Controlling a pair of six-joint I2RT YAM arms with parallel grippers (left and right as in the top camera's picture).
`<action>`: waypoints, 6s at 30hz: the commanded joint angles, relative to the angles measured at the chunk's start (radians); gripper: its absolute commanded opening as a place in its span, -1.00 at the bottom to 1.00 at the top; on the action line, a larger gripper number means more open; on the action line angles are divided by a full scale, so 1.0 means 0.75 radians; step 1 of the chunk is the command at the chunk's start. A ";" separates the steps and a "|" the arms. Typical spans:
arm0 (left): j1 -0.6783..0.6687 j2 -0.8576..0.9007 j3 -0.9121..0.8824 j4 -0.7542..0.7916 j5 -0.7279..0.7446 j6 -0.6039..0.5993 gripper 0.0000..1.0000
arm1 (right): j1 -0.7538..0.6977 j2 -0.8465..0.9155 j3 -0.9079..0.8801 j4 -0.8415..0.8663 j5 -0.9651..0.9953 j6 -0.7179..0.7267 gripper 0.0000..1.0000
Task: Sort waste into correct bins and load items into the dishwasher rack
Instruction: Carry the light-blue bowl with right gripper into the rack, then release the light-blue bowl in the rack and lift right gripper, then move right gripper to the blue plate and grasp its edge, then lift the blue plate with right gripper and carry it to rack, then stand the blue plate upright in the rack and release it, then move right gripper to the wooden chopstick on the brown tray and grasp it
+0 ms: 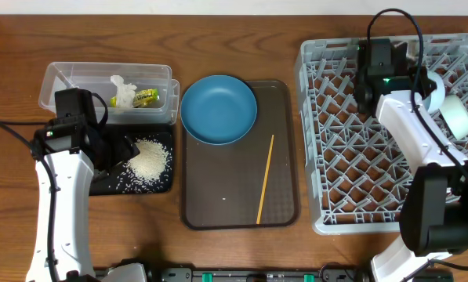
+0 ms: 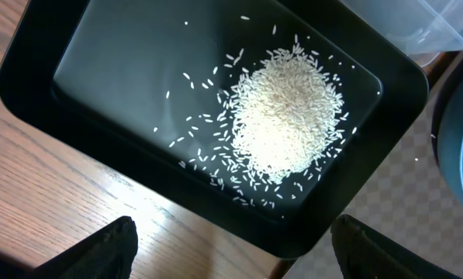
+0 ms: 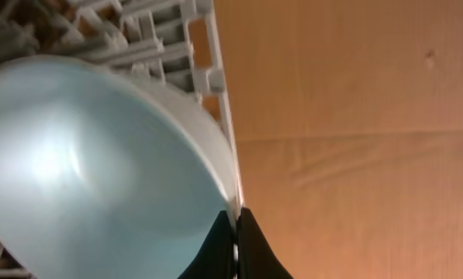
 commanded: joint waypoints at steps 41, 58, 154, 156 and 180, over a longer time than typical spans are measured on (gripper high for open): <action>0.006 0.003 -0.003 -0.003 -0.025 -0.002 0.65 | 0.212 -0.309 0.048 -0.151 -1.946 0.614 0.13; 0.006 0.003 -0.003 -0.003 -0.025 -0.002 0.65 | 0.557 0.200 0.048 0.135 -1.691 0.993 0.16; 0.006 0.003 -0.003 -0.003 -0.025 -0.002 0.65 | 0.585 -0.455 0.056 -0.160 -0.558 0.182 0.47; 0.006 0.003 -0.003 -0.003 -0.025 -0.002 0.65 | 0.579 -0.529 0.056 -0.133 -0.727 0.182 0.50; 0.006 0.003 -0.003 -0.003 -0.025 -0.002 0.65 | 0.769 -0.194 0.056 -0.556 -1.513 0.856 0.27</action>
